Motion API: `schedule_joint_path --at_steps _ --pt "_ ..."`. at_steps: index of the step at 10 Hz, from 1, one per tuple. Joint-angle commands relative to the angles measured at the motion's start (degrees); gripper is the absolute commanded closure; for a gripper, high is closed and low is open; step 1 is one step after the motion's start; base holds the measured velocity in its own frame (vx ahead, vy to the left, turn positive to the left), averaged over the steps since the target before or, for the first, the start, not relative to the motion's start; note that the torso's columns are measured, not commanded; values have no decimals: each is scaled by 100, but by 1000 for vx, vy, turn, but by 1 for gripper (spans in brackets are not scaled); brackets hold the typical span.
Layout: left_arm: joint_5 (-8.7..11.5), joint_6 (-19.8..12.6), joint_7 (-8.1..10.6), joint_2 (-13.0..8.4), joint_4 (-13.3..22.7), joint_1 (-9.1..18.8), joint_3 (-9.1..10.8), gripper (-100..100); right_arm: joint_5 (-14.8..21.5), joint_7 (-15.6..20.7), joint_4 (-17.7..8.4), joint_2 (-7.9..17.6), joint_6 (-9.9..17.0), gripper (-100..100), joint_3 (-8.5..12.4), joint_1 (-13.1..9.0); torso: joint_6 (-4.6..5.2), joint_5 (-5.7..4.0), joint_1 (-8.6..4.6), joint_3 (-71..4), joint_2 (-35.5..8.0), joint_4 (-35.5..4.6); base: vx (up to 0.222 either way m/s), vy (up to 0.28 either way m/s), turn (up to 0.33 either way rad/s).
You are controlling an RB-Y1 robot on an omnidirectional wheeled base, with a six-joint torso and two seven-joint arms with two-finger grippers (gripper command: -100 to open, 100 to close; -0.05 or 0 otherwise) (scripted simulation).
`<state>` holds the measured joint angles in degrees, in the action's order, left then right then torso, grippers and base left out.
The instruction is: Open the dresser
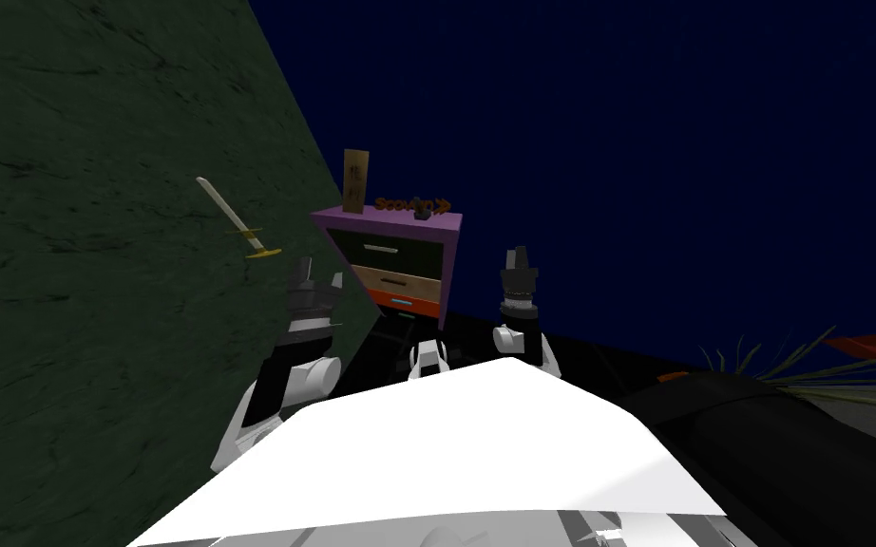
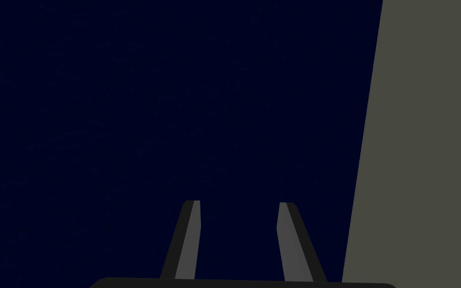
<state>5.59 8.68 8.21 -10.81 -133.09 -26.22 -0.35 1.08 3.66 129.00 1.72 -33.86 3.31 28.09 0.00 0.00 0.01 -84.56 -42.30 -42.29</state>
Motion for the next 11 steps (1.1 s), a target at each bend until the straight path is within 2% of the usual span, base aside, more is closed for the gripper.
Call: schedule_joint_path --at_steps 1,7,11 --pt "-18 -395 50 -93 -16 101 -22 -100 0 0 0 0 0 0 0 0 0 0 1 0 1 0 38 12 -104" --pt "-36 -1140 167 -377 -23 299 -40 -100 0 0 0 0 0 0 0 0 1 0 0 -1 1 0 33 13 -91" --pt "-48 -1647 246 -660 -31 433 -52 -100 0 0 0 0 0 0 0 0 1 -1 -2 -2 4 1 32 11 -101"
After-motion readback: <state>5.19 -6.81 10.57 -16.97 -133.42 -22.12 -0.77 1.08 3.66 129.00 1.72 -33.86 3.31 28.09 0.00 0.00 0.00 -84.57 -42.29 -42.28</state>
